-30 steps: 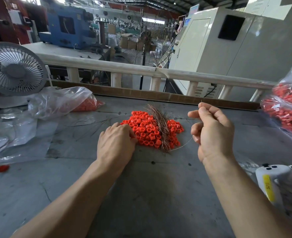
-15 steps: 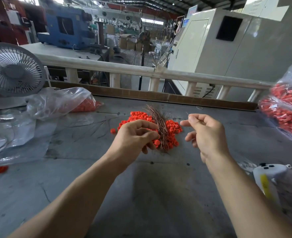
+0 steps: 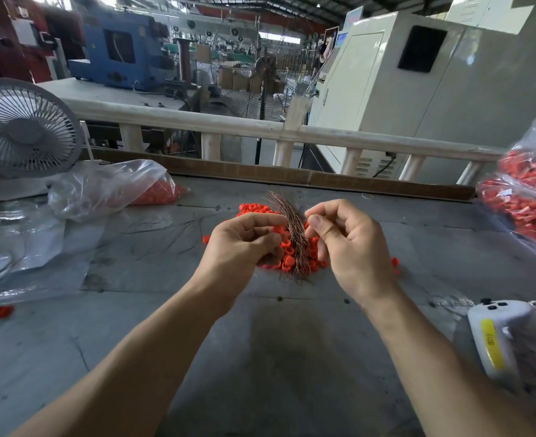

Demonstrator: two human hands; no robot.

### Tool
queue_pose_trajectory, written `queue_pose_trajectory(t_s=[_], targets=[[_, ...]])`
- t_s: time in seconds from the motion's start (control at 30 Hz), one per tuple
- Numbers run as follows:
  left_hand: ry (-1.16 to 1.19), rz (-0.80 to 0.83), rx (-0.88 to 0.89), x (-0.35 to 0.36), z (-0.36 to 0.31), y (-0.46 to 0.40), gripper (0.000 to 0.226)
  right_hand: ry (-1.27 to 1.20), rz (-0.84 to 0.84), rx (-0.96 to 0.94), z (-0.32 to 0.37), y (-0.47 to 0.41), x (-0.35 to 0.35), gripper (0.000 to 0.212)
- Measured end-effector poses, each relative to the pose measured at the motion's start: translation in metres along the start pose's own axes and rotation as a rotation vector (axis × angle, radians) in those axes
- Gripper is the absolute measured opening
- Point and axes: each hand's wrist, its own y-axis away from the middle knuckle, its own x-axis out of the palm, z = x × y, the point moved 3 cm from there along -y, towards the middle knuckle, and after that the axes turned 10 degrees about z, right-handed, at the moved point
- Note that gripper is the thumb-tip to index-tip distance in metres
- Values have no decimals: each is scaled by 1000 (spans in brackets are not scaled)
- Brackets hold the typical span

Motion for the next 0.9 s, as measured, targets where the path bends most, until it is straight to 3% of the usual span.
queue_pose_trajectory(t_s=[0.17,0.63,0.9], targets=[[50,33,31,-1,-4,1,25,111,98,-38,5,4,7,10],[51,71,60,0,-2,1,29,134,89,-36,7,6,11,7],[-54,9,146,-2,0,-1,25,124,86,-17,12,8,12,6]])
